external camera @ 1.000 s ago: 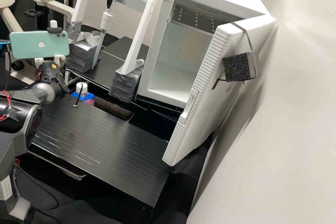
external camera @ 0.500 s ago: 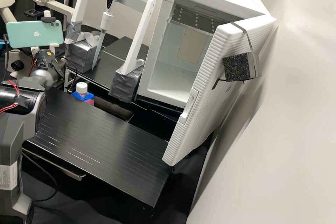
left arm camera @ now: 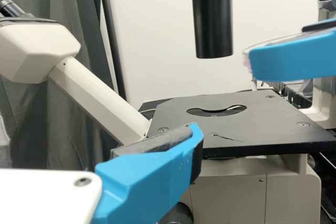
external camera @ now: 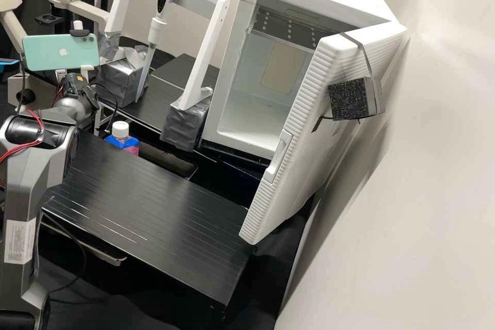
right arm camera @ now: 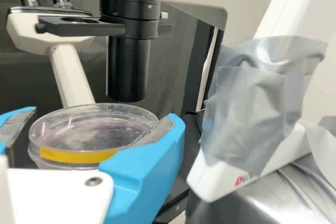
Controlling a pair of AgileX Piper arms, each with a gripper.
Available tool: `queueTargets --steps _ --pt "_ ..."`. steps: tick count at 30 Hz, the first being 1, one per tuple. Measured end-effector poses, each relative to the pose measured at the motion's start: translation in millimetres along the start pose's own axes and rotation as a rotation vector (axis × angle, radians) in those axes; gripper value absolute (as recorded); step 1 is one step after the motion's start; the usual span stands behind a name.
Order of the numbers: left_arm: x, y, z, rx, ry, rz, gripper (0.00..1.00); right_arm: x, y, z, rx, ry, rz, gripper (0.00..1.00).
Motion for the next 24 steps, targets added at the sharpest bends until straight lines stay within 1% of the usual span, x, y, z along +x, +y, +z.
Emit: queueTargets --steps 3,6,10,15,20,22,24 --pt "0.0 0.0 0.0 0.0 0.0 0.0 1.0 9.3 -3.5 5.9 0.001 0.012 0.0 0.0" --pt "0.0 0.0 0.0 0.0 0.0 0.0 1.0 16.1 -9.9 10.7 0.009 0.042 -0.002 0.0" --pt "0.0 0.0 0.0 0.0 0.0 0.0 1.0 23.0 -20.1 14.3 0.021 0.116 -0.002 0.0" --pt "0.0 0.0 0.0 0.0 0.0 0.0 1.0 32.4 -29.2 9.9 0.023 0.165 -0.008 0.0" --pt "0.0 0.0 0.0 0.0 0.0 0.0 1.0 44.3 -40.6 10.4 0.025 0.182 -0.021 0.0" --pt "0.0 0.0 0.0 0.0 0.0 0.0 1.0 47.8 -43.7 13.1 0.026 0.175 -0.026 0.0" --pt "0.0 -0.8 -0.1 0.0 0.001 -0.008 1.0 50.1 -46.3 15.8 0.039 0.163 -0.025 0.0"
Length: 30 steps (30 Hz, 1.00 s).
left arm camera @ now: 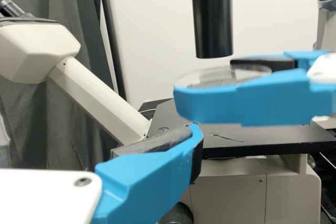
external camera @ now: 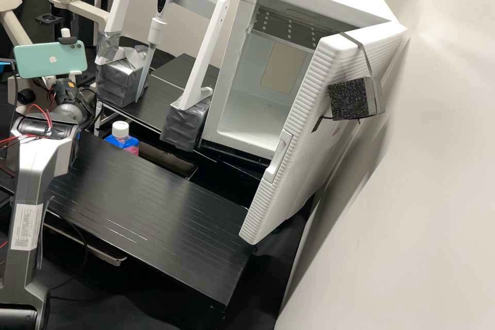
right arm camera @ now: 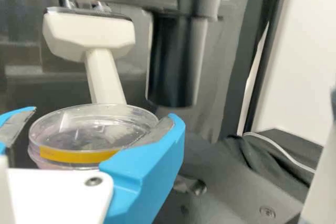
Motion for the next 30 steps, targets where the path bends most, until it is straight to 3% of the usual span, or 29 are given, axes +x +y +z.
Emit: queueTargets --steps 7,15,30 --pt "0.0 0.0 0.0 0.0 0.0 0.0 1.0 5.8 -4.6 10.6 0.016 -0.031 0.0 0.0" --pt "0.0 0.0 0.0 0.0 0.0 0.0 1.0 19.5 -3.3 25.3 0.003 -0.102 0.006 0.0" --pt "0.0 0.0 0.0 0.0 0.0 0.0 1.0 29.0 6.7 40.0 0.039 -0.162 0.061 0.0"
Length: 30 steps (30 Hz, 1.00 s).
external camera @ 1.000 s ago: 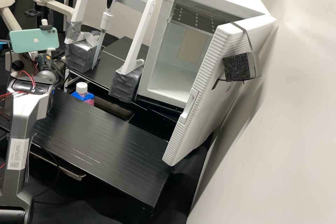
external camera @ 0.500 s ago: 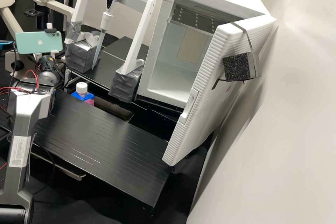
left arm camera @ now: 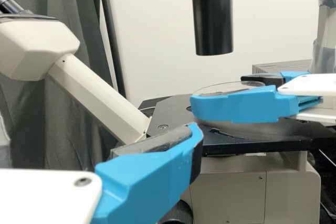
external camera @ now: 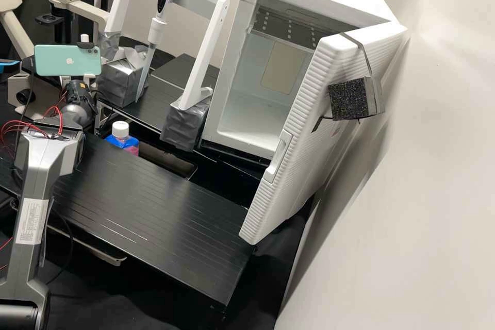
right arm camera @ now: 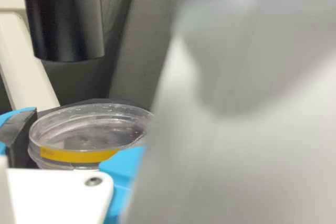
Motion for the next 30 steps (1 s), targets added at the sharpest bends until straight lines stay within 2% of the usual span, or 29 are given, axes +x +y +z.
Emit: queueTargets --steps 11,24,25,30 --pt "0.0 0.0 0.0 0.0 0.0 0.0 1.0 6.9 -4.8 -8.5 0.004 0.012 0.0 0.0" --pt "0.0 0.0 0.0 0.0 0.0 0.0 1.0 12.5 -10.0 -1.7 0.004 0.005 -0.002 0.0" --pt "0.0 0.0 0.0 0.0 0.0 0.0 1.0 12.6 -9.7 -1.9 0.003 0.006 -0.001 1.0" --pt "0.0 0.0 0.0 0.0 0.0 0.0 1.0 12.6 -9.7 -1.9 0.003 0.006 -0.001 1.0"
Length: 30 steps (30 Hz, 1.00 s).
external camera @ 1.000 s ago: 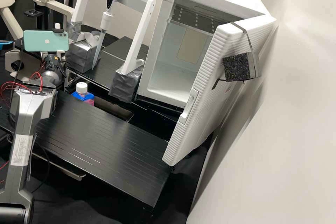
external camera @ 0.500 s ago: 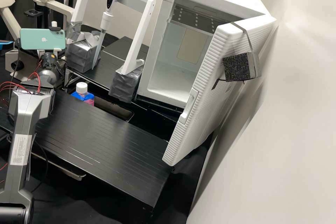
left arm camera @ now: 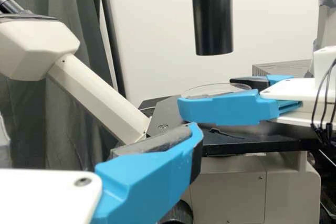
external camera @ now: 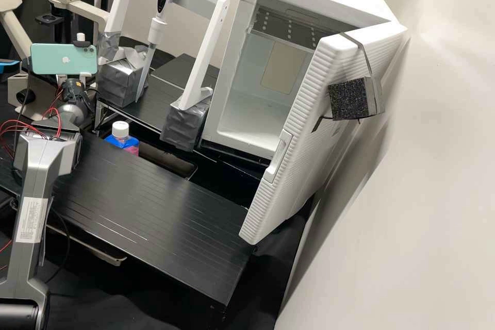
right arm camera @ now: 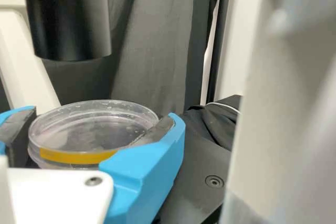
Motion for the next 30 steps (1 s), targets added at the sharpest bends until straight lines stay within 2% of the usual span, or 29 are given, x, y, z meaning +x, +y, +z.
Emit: queueTargets --steps 13,17,20,25,29,30 --pt "0.0 0.0 0.0 0.0 0.0 0.0 1.0 -8.2 -7.8 0.8 0.002 0.009 -0.03 1.0" --pt "0.0 0.0 0.0 0.0 0.0 0.0 1.0 -20.9 0.3 -3.6 -0.02 0.04 -0.036 1.0" --pt "0.0 0.0 0.0 0.0 0.0 0.0 1.0 -36.4 9.2 -1.5 -0.02 0.042 -0.035 1.0" --pt "0.0 0.0 0.0 0.0 0.0 0.0 1.0 -81.8 25.4 -3.4 0.014 0.091 -0.015 1.0" --pt "0.0 0.0 0.0 0.0 0.0 0.0 1.0 -119.3 29.9 -19.6 -0.021 0.156 0.026 1.0" --pt "0.0 0.0 0.0 0.0 0.0 0.0 1.0 -128.7 29.6 -20.5 -0.015 0.146 0.03 1.0"
